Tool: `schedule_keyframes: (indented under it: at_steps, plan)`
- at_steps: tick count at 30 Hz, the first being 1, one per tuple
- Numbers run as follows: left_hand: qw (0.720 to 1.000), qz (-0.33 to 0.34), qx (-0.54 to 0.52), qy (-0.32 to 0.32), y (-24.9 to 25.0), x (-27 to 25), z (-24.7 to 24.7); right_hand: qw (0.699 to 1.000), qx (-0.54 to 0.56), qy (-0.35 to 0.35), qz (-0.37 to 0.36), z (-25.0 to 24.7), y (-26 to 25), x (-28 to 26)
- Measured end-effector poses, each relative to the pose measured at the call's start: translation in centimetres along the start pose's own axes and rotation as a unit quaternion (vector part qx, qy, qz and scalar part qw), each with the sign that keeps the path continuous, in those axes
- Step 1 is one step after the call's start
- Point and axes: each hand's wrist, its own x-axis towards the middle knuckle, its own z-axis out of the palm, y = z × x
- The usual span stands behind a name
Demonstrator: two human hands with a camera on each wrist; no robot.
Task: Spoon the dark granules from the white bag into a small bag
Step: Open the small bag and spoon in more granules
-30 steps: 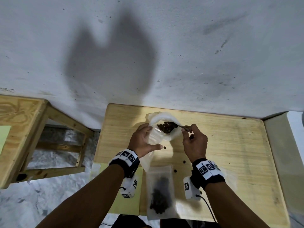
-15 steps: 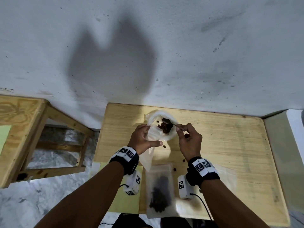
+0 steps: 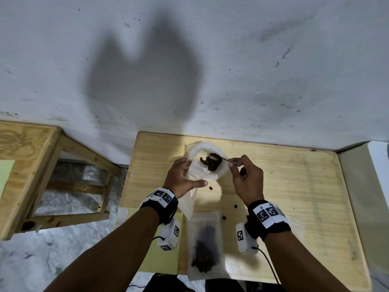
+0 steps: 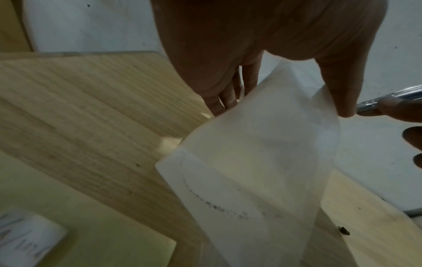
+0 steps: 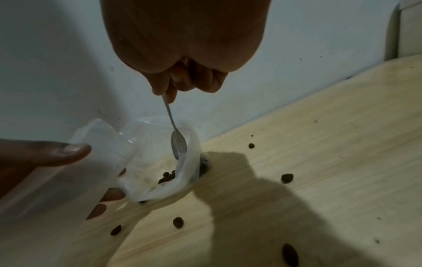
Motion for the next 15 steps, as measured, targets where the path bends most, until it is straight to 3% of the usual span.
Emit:
schedule_keyframes:
  at_steps: [5,15]
  plan:
    - [1.000,-0.010,-0.005,0.012,0.09,0.43,-0.11,0.997,-0.074,0.009,0.018,-0.13,0.14,0.19]
    - [0.997,-0.065,-0.036,-0.006,-0.30,0.91,-0.56,0.997,-0.047,0.024,0.047,0.24,0.13,0.30]
